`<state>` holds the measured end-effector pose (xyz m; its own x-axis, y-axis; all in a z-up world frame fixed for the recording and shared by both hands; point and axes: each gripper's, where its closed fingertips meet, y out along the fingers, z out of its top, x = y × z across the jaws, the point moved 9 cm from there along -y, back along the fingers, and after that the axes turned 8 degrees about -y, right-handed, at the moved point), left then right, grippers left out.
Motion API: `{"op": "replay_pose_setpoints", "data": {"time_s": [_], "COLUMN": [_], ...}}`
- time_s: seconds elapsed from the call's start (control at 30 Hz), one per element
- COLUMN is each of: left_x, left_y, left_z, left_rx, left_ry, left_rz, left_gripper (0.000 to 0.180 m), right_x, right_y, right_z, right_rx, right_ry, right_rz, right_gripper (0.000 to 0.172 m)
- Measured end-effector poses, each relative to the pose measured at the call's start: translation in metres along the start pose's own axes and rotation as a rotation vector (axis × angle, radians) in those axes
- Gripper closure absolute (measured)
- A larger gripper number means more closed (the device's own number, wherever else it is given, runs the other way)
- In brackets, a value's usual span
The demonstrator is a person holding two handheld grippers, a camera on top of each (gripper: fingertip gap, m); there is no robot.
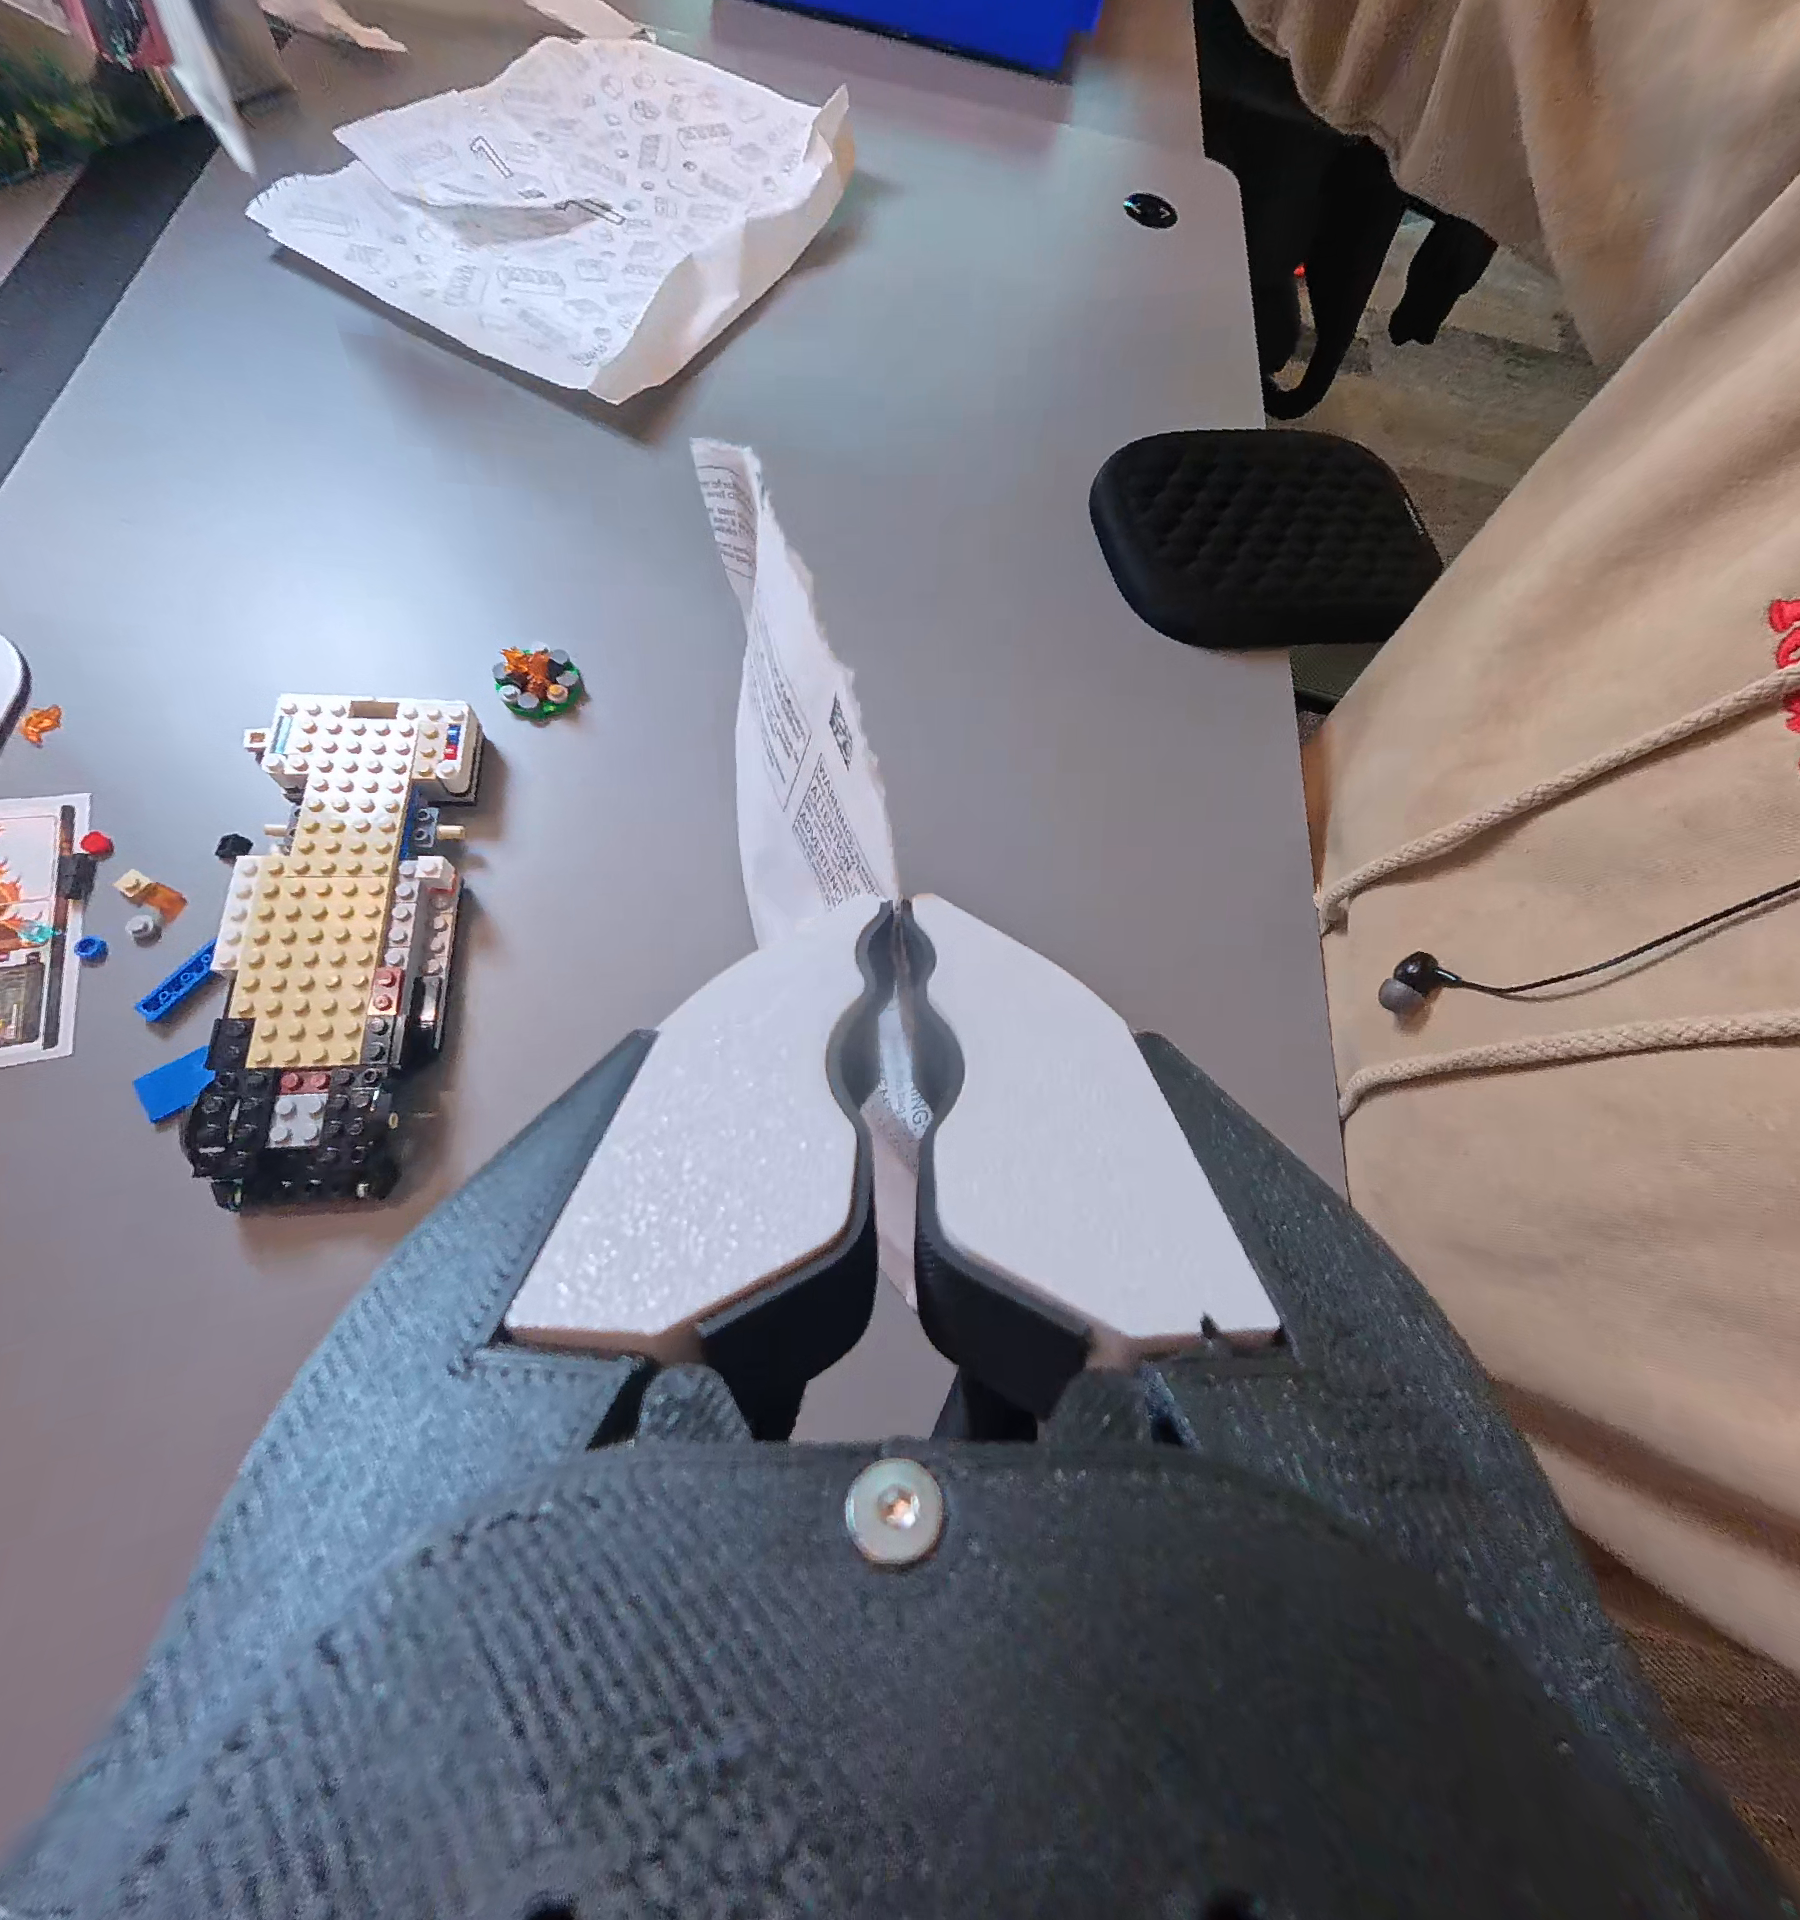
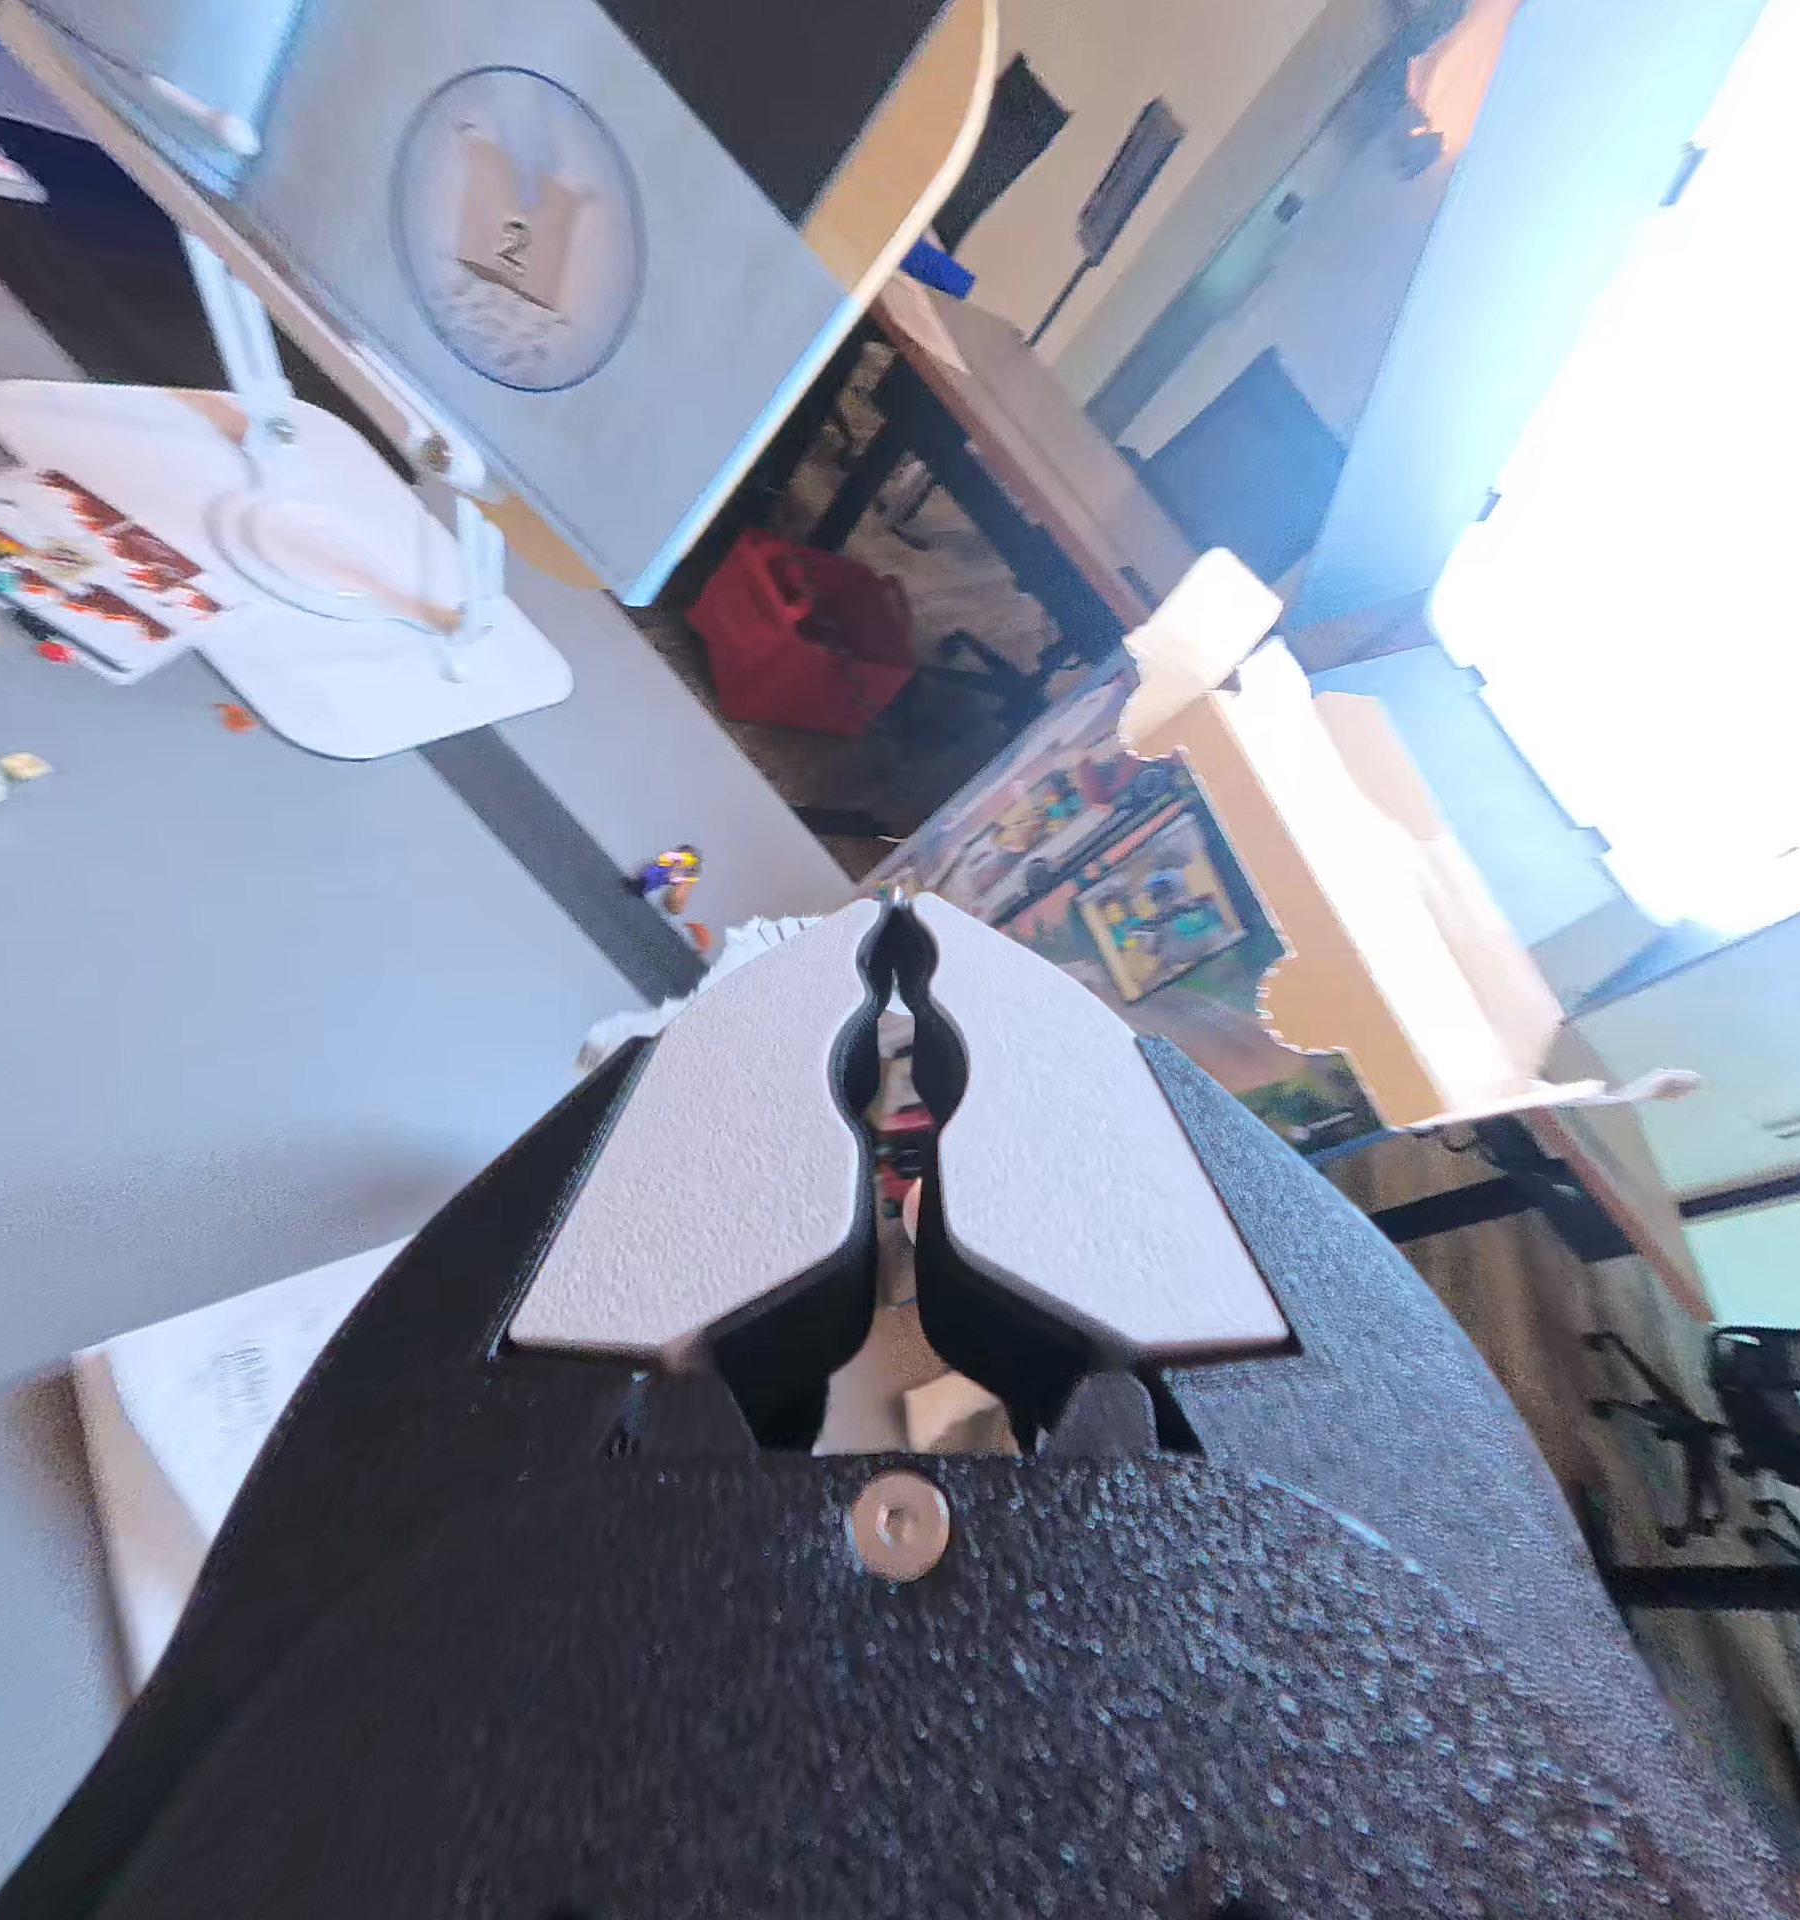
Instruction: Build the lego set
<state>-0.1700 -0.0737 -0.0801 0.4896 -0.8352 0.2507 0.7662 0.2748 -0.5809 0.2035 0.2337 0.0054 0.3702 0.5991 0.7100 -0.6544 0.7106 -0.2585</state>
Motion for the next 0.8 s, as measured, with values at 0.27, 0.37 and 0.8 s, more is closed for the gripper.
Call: {"op": "replay_pose_setpoints", "data": {"time_s": [0.27, 0.37, 0.8], "left_x": [0.006, 0.009, 0.005], "left_y": [-0.002, 0.001, 0.013], "left_z": [-0.007, -0.007, -0.001], "left_rx": [0.087, 0.093, 0.089], "left_ry": [-0.001, 0.008, -0.036], "left_rz": [-0.035, -0.038, -0.05], "left_gripper": [0.18, 0.18, 0.18], "right_x": [-0.002, -0.039, -0.019], "right_y": [-0.022, -0.018, 0.011], "right_z": [-0.138, -0.206, -0.262], "right_rx": [-0.323, -0.427, -0.628], "right_ry": [-0.164, -0.035, 0.297], "right_rz": [-0.246, -0.124, 0.029], "right_gripper": [0.172, 0.171, 0.144]}}
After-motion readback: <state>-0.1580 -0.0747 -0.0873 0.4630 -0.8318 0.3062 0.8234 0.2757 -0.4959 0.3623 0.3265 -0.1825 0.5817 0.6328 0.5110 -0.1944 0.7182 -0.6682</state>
